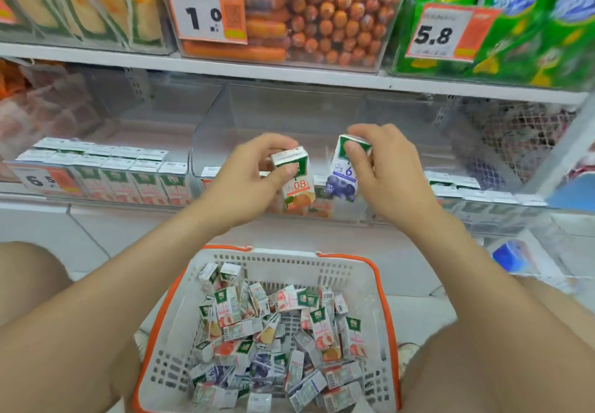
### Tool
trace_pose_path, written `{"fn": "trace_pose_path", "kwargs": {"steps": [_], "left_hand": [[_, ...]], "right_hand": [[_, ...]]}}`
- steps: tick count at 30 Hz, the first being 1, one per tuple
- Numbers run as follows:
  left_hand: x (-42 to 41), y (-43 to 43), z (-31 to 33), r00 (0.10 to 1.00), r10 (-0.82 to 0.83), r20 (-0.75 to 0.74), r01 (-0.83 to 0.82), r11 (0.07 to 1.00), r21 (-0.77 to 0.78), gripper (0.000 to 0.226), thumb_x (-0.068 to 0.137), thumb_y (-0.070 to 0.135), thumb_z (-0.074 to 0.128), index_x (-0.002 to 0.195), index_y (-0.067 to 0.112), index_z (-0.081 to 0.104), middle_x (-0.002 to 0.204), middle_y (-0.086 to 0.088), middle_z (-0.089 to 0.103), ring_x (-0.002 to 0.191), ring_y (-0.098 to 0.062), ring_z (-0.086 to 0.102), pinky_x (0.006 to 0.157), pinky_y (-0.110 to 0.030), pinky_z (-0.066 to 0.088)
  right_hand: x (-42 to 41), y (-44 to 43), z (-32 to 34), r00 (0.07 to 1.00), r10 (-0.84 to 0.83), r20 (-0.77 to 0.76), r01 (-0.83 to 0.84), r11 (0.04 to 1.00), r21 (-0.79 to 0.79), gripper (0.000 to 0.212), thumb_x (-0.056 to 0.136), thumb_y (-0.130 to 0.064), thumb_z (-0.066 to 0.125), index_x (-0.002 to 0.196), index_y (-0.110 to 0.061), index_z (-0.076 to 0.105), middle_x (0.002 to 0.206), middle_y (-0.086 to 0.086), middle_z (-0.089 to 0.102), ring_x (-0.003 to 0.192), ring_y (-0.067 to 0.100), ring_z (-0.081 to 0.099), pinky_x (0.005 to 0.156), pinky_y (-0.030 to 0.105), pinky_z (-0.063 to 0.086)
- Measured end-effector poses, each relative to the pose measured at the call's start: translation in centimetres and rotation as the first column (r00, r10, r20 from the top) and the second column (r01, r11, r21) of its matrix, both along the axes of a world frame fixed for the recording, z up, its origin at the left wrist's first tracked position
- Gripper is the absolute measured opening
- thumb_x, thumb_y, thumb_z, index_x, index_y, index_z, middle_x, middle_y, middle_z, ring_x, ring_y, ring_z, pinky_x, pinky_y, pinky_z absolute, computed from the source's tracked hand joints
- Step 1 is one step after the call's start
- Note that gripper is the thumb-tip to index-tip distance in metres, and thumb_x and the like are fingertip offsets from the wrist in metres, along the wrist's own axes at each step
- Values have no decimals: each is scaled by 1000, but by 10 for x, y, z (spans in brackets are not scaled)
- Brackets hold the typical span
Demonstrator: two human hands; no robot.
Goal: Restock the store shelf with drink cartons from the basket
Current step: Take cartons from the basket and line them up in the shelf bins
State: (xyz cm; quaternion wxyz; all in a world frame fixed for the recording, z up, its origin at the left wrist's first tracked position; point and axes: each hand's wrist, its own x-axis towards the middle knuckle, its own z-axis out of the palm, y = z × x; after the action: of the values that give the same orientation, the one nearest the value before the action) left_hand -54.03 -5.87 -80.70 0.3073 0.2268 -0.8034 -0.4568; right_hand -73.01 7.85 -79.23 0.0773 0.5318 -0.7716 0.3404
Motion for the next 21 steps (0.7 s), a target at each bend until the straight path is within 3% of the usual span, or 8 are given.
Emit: {"fn": "trace_pose_path", "kwargs": {"steps": [4, 6, 9, 12, 14, 16, 21], "left_hand": [[-60, 3, 20, 996, 6, -86, -16, 993, -115, 31, 99, 6, 68, 126, 18, 66, 120, 8, 72, 112, -5, 68, 95, -25, 57], [-87, 3, 19, 999, -5, -54, -6, 979, -205, 32, 97, 8, 69, 126, 22, 65, 121, 9, 70, 114, -6, 66, 97, -28, 56], [-116, 6, 7, 997, -9, 73, 32, 948, -316, 33, 95, 11, 70, 125, 24, 66, 117, 10, 71, 108, -10, 67, 96, -29, 53], [-129, 10, -12, 978, -8, 208, 97, 902, -421, 33, 95, 8, 69, 126, 19, 65, 119, 6, 71, 108, -16, 64, 88, -21, 42], [-130, 9, -23, 948, -16, 319, 157, 893, -422, 36, 95, 7, 67, 129, 17, 65, 124, 4, 70, 114, -18, 62, 88, -21, 41], [-131, 7, -28, 886, -48, 460, 239, 899, -366, 38, 98, 9, 60, 134, 17, 65, 132, 1, 69, 123, -21, 61, 99, -29, 47], [-139, 10, -16, 723, -95, 684, 385, 878, -285, 44, 102, 8, 41, 137, 18, 65, 135, -5, 67, 127, -29, 58, 98, -30, 43]], "right_hand": [[-23, 17, 5, 985, -172, -34, 171, 985, -29, 47, 106, -16, 55, 151, -7, 44, 137, 17, 45, 109, 38, 56, 93, 35, 40], [-33, 25, 7, 974, -219, -57, 217, 975, -45, 48, 104, -7, 56, 150, -4, 44, 138, 18, 42, 103, 40, 57, 89, 37, 42], [-48, 33, 11, 962, -272, -38, 269, 961, -61, 47, 102, -1, 55, 148, -3, 47, 139, 19, 41, 105, 40, 56, 83, 26, 34], [-56, 36, 12, 965, -262, -8, 262, 965, -35, 47, 102, -1, 55, 148, -3, 46, 141, 18, 40, 110, 38, 55, 78, 16, 25], [-57, 37, 10, 972, -234, 1, 234, 972, -7, 48, 101, 0, 56, 148, -5, 47, 140, 16, 40, 113, 36, 57, 77, 16, 25], [-56, 36, 10, 978, -207, 4, 206, 978, 30, 50, 100, 2, 56, 149, -7, 47, 141, 13, 40, 118, 28, 58, 79, 14, 26], [-58, 33, 9, 983, -178, -52, 182, 979, 90, 39, 99, 4, 54, 138, -4, 52, 133, 12, 42, 99, 22, 54, 82, 33, 41]]}}
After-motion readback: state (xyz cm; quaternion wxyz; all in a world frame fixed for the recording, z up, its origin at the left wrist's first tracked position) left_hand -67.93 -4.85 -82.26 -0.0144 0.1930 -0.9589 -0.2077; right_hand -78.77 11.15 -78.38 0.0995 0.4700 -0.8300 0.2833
